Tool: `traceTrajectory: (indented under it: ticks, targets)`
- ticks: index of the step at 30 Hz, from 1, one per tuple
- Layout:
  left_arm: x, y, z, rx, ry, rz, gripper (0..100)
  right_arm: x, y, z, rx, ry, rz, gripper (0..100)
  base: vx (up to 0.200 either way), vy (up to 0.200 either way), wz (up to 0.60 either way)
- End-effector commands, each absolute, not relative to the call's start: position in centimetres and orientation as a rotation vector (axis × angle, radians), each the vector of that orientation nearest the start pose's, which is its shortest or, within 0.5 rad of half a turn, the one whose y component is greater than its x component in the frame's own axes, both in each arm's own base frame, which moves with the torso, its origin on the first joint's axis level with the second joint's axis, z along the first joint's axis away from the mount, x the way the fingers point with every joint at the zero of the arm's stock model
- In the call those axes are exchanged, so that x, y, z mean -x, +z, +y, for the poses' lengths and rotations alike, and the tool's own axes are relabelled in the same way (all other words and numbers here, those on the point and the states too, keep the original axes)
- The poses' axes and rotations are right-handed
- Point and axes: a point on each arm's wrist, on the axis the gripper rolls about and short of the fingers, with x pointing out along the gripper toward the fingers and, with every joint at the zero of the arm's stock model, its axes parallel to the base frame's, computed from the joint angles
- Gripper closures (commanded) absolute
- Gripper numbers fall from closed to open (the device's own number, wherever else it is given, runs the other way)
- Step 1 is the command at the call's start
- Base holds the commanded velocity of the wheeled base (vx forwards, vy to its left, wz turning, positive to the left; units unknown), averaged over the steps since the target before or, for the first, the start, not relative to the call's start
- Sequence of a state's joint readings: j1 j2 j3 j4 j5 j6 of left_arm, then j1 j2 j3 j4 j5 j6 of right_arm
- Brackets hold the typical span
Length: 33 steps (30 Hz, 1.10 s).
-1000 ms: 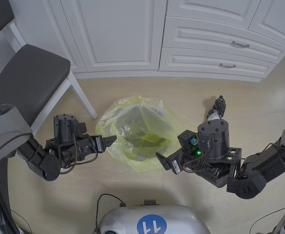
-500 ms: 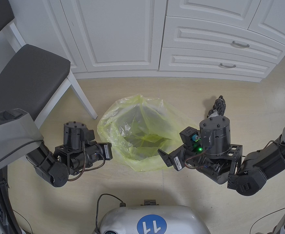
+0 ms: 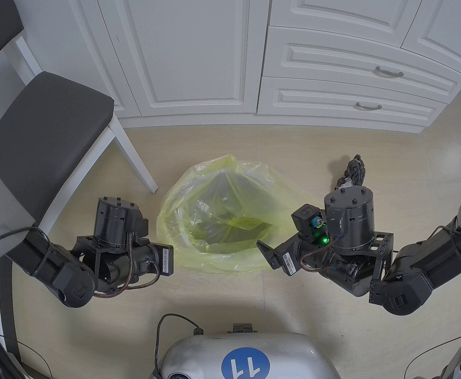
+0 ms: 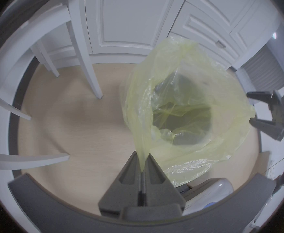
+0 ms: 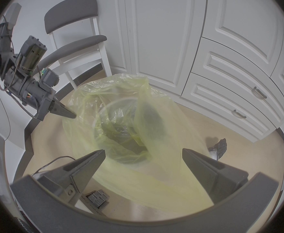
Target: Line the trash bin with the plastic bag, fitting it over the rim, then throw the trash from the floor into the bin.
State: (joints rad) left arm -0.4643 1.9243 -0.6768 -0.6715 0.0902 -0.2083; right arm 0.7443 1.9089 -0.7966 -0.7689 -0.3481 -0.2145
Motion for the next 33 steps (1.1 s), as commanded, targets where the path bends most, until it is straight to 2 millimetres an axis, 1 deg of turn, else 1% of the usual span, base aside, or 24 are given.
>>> traceTrajectory:
  ticks: [1,4,5,9,13,14,17,19,21,24,27,31,32,33]
  targets:
    - [-28.0,10.6,-14.4,-0.006,-0.265,0.553,100,-25.8,12.7,22.6,0.41,0.427,0.252,0,0.0,0.0,0.0]
    - [-27.8,10.9,-14.3,-0.021,-0.269,0.545,100,-26.0,12.8,22.7,0.415,0.426,0.257,0,0.0,0.0,0.0]
    - [-27.6,11.4,-14.2,-0.024,-0.272,0.534,100,-26.0,12.8,22.8,0.415,0.426,0.257,0,0.0,0.0,0.0]
    - [-27.4,11.5,-14.1,-0.028,-0.273,0.544,100,-26.2,12.7,22.9,0.418,0.426,0.263,0,0.0,0.0,0.0]
    - [-27.0,12.1,-14.0,-0.03,-0.278,0.543,100,-26.2,12.7,23.0,0.418,0.428,0.259,0,0.0,0.0,0.0]
    - [-26.1,13.3,-14.0,-0.03,-0.296,0.531,100,-26.3,12.8,23.0,0.417,0.426,0.257,0,0.0,0.0,0.0]
    - [-25.1,14.7,-13.9,-0.029,-0.317,0.527,100,-26.3,12.9,23.0,0.415,0.424,0.255,0,0.0,0.0,0.0]
    - [-24.6,15.3,-14.0,-0.027,-0.33,0.524,100,-26.4,12.9,22.9,0.415,0.423,0.255,0,0.0,0.0,0.0]
    - [-24.3,15.4,-14.1,-0.033,-0.34,0.534,100,-26.4,12.8,22.9,0.415,0.423,0.256,0,0.0,0.0,0.0]
    - [-24.6,14.9,-14.3,-0.036,-0.337,0.55,100,-26.4,12.8,22.9,0.415,0.423,0.256,0,0.0,0.0,0.0]
    - [-26.3,11.9,-15.3,-0.045,-0.33,0.636,100,-26.4,12.7,22.9,0.418,0.423,0.262,0,0.0,0.0,0.0]
    - [-27.9,8.9,-16.3,-0.026,-0.32,0.726,100,-26.4,12.6,22.9,0.421,0.422,0.266,0,0.0,0.0,0.0]
    - [-28.1,8.5,-16.5,-0.023,-0.319,0.738,100,-26.4,12.4,22.9,0.423,0.423,0.27,0,0.0,0.0,0.0]
    - [-28.8,7.5,-16.8,-0.015,-0.31,0.758,100,-26.5,12.3,22.9,0.424,0.421,0.273,0,0.0,0.0,0.0]
